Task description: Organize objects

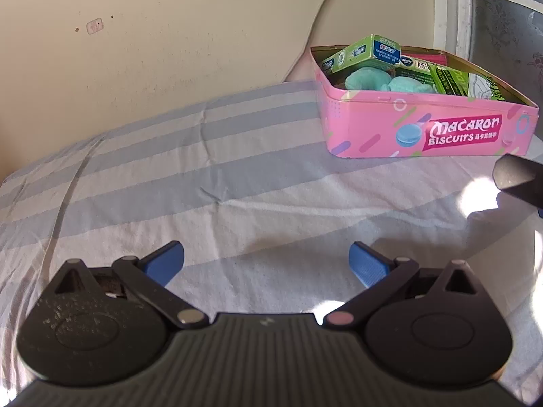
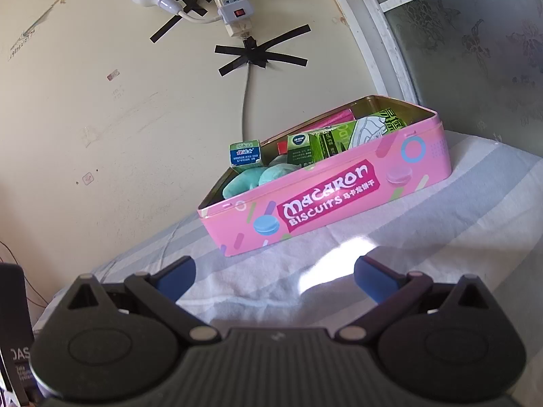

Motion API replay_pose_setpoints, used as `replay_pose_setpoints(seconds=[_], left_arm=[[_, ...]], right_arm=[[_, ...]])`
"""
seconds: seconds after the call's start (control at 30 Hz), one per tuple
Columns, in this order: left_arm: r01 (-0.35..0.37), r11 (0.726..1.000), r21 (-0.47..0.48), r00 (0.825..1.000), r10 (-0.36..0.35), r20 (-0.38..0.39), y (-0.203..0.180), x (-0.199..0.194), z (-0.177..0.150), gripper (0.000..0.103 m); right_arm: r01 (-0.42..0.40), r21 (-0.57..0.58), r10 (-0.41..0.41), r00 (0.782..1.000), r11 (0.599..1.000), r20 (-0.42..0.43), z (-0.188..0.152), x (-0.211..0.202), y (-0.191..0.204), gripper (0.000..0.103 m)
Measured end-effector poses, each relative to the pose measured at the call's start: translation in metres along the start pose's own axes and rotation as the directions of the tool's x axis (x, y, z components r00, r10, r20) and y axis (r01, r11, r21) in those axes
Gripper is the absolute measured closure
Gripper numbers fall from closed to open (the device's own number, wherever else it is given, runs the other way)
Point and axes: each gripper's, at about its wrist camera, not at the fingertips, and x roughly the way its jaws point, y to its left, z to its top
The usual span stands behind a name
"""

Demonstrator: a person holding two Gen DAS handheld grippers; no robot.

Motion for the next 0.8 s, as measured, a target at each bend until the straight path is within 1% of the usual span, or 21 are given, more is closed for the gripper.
replay_pose_setpoints(seconds=[0.8], left_arm=[[0.003,1.000,-0.002,1.000,-0.003,-0.008,0.0019,0.0033,0.0001,0.000]], right_arm=[[0.008,0.011,-0.008,1.000,1.000,-0.002,-0.0041,0.0007,0.0038,0.000]])
